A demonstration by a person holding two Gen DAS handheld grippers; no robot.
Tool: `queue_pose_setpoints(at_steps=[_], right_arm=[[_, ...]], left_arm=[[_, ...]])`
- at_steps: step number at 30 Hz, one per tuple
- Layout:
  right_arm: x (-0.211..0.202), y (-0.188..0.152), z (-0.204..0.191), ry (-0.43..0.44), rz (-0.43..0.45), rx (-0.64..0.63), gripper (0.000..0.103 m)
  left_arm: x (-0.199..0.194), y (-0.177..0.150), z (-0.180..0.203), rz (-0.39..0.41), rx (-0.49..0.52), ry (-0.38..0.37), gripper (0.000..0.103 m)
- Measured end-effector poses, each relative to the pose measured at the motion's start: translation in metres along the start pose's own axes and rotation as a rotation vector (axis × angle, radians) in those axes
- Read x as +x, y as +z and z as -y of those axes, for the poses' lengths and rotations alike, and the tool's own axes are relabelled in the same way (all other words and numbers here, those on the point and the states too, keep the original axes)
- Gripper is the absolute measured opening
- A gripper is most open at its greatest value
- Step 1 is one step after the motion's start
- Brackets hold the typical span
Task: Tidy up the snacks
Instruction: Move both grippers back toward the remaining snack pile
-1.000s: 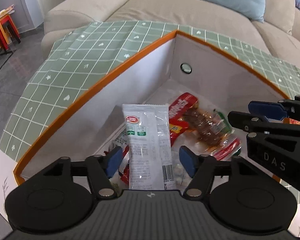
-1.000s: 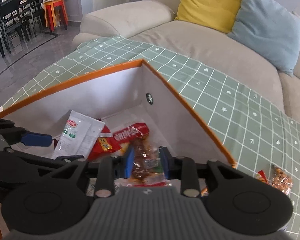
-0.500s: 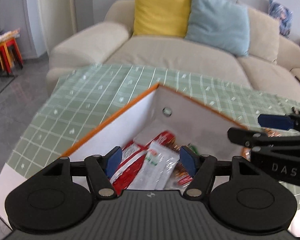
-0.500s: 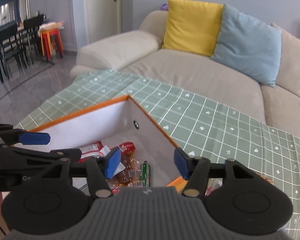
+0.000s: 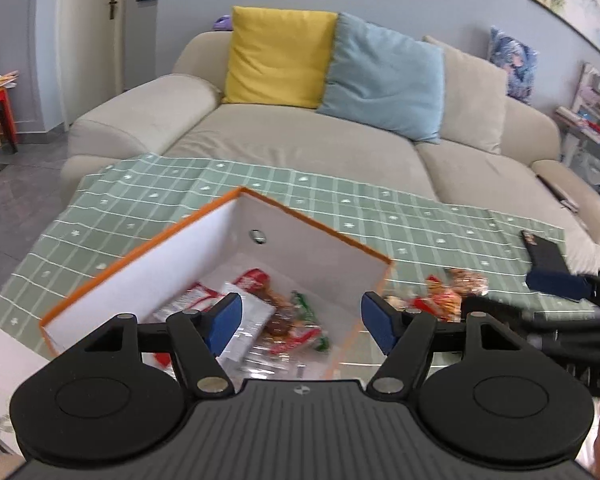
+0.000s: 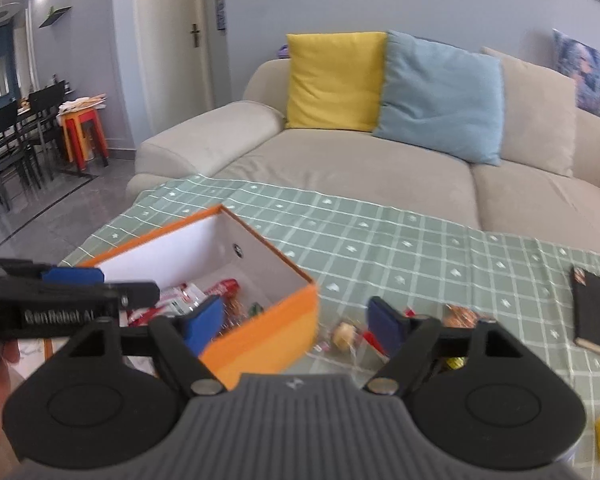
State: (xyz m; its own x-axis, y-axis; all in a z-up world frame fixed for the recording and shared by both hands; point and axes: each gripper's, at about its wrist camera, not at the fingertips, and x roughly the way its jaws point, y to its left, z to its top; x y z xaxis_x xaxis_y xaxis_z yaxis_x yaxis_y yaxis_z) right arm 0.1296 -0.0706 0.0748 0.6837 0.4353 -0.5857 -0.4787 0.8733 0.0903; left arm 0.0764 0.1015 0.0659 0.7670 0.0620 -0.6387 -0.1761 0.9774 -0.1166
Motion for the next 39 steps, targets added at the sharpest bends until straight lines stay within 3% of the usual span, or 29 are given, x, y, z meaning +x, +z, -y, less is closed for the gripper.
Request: queue_pose_setpoints(at_steps=[11, 22, 27, 33, 39], right_arm=[[-0.038, -0.061, 0.051, -0.082, -0.051, 0.074, 0.085], [-0.024, -0.103, 0.088, -0.161, -0.146, 0.146, 0.085], [-0.012, -0.110, 0.103, -0.201, -0.147, 0.179, 0.085], [0.008, -0.104, 0.121, -0.223, -0.120, 0.268, 0.085], [0.032, -0.098, 0.133, -0.166, -0.137, 0.324, 0.085]], left_arm=[[0.008, -0.030, 0.050, -0.039, 0.070, -0.103, 0.081], [0.033, -0.063, 0.086, -0.091, 0.157, -0.135, 0.081], [0.053, -0.074, 0.095, -0.128, 0.206, -0.119, 0.081], [0.070, -0.070, 0.099, -0.118, 0.211, -0.128, 0.081], [0.085, -0.057, 0.108, -0.077, 0.257, -0.136, 0.080]])
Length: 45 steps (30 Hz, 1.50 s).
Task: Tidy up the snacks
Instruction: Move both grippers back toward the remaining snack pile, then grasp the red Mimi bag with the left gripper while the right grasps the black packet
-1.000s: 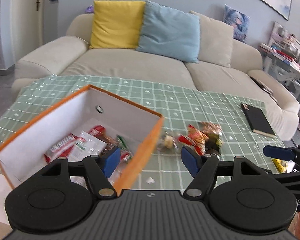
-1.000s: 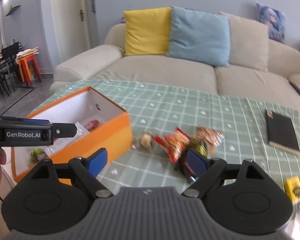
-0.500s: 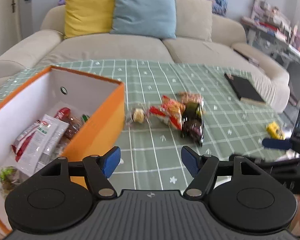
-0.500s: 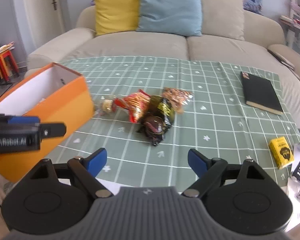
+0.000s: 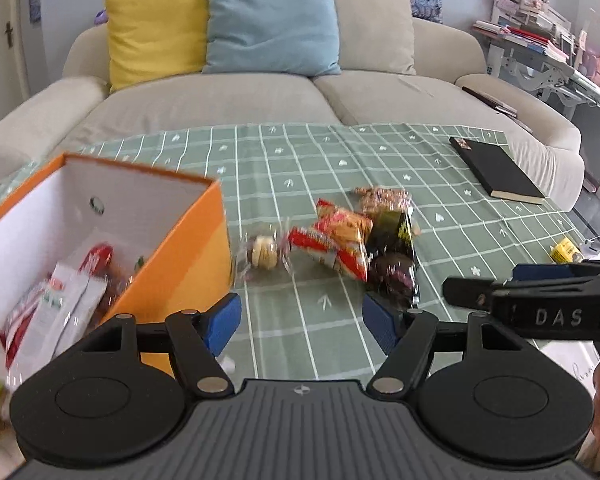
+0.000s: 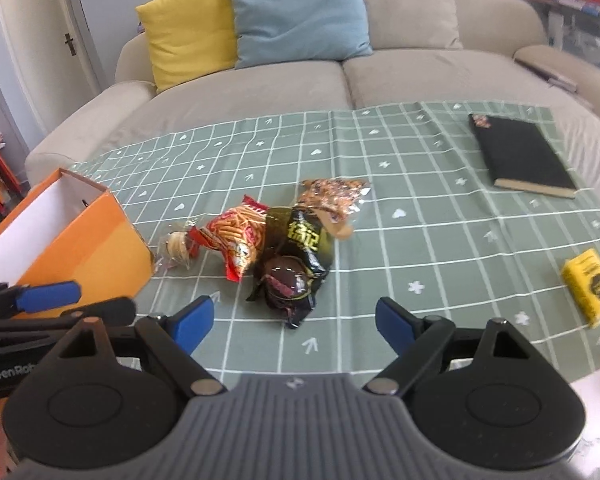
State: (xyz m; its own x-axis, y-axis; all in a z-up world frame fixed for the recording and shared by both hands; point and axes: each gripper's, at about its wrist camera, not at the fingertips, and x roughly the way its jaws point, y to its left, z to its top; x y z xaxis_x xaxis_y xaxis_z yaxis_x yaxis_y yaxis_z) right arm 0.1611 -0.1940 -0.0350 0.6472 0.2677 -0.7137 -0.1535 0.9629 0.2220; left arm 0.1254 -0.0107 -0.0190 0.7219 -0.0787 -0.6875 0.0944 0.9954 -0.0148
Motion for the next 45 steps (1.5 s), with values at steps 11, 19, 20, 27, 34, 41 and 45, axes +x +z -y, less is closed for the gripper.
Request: queue_pose_setpoints(at_steps=[11, 19, 20, 27, 34, 41, 45], right_arm=[[0.046, 0.021, 0.016, -0.014, -0.071, -0.036, 0.076], [0.073, 0.029, 0.023, -0.002, -0.092, -0.020, 0.069], [0.074, 0.028, 0.023, 0.006, -0.091, -0.019, 0.069], [0.083, 0.026, 0.023, 0.026, -0.102, -0.020, 0.069], [0.092, 0.023, 0.014, 0.042, -0.099, -0.030, 0.069], [0.102, 0.020, 0.013, 0.059, -0.112, -0.028, 0.069], [0.107, 0.015, 0.012, 0.064, -0.144, -0.028, 0.062]], left_arm=[[0.037, 0.043, 0.008, -0.012, 0.081, -0.056, 0.080], [0.090, 0.058, 0.033, -0.081, 0.224, -0.073, 0.080], [0.095, 0.059, 0.036, -0.089, 0.244, -0.076, 0.080], [0.124, 0.060, 0.034, -0.210, 0.239, -0.060, 0.066], [0.134, 0.061, 0.040, -0.261, 0.246, -0.050, 0.064], [0.138, 0.060, 0.040, -0.283, 0.224, -0.055, 0.062], [0.135, 0.057, 0.043, -0.280, 0.252, -0.049, 0.058]])
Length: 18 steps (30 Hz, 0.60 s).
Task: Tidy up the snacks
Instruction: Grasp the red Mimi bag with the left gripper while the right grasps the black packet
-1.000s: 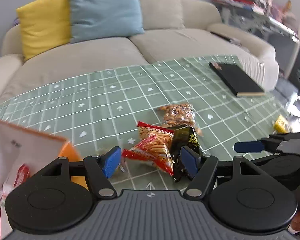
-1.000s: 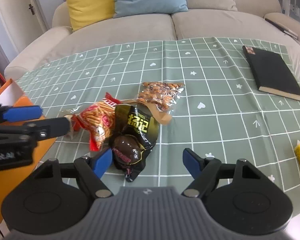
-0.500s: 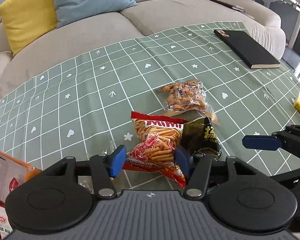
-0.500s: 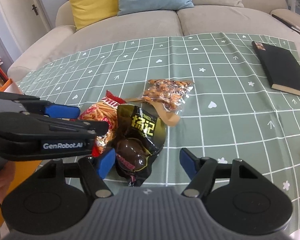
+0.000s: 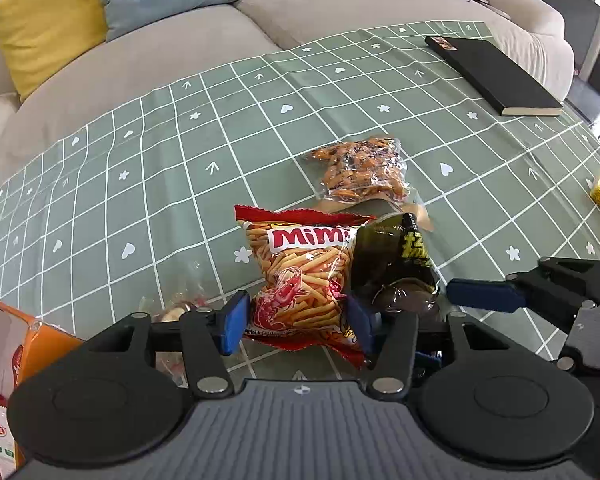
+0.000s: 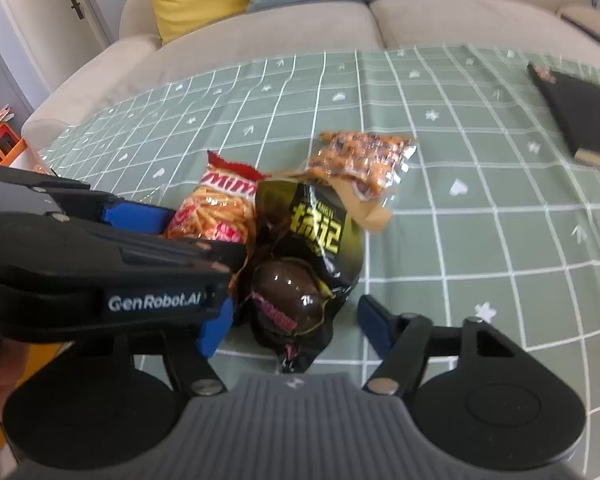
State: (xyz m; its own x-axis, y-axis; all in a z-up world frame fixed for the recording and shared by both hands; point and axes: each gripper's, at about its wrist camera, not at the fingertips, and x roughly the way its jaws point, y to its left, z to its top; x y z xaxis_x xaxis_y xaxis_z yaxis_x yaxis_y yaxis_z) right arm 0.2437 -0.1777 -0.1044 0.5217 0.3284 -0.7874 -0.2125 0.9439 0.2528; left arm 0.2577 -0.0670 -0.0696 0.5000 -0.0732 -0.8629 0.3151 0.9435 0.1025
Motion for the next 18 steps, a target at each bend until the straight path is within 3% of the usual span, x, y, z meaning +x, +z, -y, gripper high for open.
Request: queue_pose_setpoints(at_steps=[2, 9, 18], right_arm=[[0.000, 0.000, -0.002, 0.007, -0.009, -0.009, 0.050], [-0.007, -0.001, -0.006, -0.047, -0.073, -0.049, 0.049], [-0.023, -0.014, 0.011, -0.023, -0.143, 0.012, 0.049]], left_arm=[[-0.002, -0.001, -0.001, 0.002, -0.013, 0.001, 0.055], [-0.014, -0.011, -0.002, 0.005, -0.079, -0.013, 0.047], [-0.049, -0.040, -0.002, 0.008, -0.179, -0.027, 0.046]])
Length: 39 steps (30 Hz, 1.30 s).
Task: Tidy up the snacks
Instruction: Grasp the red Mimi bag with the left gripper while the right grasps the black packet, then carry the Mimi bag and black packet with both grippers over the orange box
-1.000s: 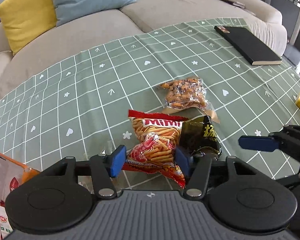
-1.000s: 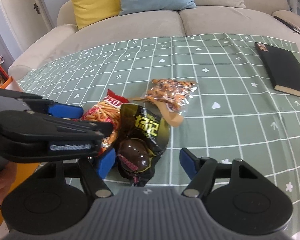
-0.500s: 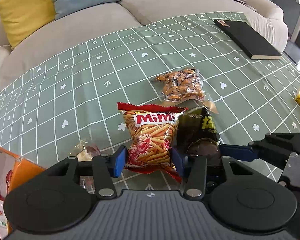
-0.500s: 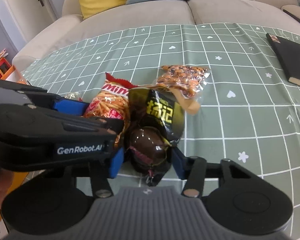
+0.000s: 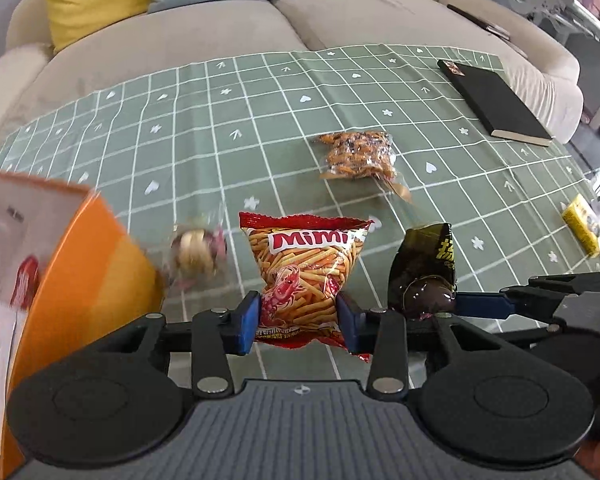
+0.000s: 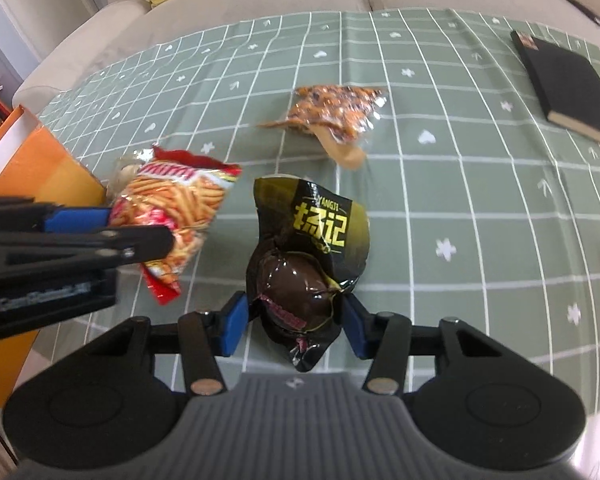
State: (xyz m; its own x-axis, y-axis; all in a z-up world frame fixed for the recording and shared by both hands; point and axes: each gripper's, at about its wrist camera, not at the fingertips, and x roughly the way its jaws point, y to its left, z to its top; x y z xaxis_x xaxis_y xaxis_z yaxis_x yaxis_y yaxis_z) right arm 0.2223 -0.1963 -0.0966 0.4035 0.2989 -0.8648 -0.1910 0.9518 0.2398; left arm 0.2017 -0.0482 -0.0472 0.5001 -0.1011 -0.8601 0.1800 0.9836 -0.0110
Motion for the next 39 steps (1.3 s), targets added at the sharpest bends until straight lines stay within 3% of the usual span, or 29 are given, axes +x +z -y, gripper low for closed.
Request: queue_pose_setpoints(at_steps=[9, 14, 22, 29, 31, 39], right_arm=[[-0.012, -0.026, -0.012, 0.026, -0.038, -0.045, 0.049], [-0.017, -0.040, -0.018, 0.032, -0.056, -0.075, 0.049], [-0.030, -0.066, -0.016, 0.055, -0.048, -0.059, 0.052], [-0.038, -0.072, -0.020, 0.042, 0.017, -0.049, 0.071], [-0.038, -0.071, -0.022, 0.011, 0.043, -0.051, 0.072], [-0.028, -0.070, -0.021, -0.037, 0.045, 0.011, 0.065]], left_arm=[[-0.034, -0.041, -0.013, -0.038, -0.080, 0.023, 0.045], [-0.047, -0.067, -0.018, -0.038, -0.075, 0.045, 0.045], [-0.046, -0.094, -0.023, -0.041, -0.074, 0.005, 0.047], [-0.036, -0.100, -0.026, -0.037, -0.088, -0.017, 0.063], [-0.034, -0.102, -0.027, -0.035, -0.100, -0.025, 0.068], [-0.027, -0.104, -0.032, -0.031, -0.138, -0.061, 0.071]])
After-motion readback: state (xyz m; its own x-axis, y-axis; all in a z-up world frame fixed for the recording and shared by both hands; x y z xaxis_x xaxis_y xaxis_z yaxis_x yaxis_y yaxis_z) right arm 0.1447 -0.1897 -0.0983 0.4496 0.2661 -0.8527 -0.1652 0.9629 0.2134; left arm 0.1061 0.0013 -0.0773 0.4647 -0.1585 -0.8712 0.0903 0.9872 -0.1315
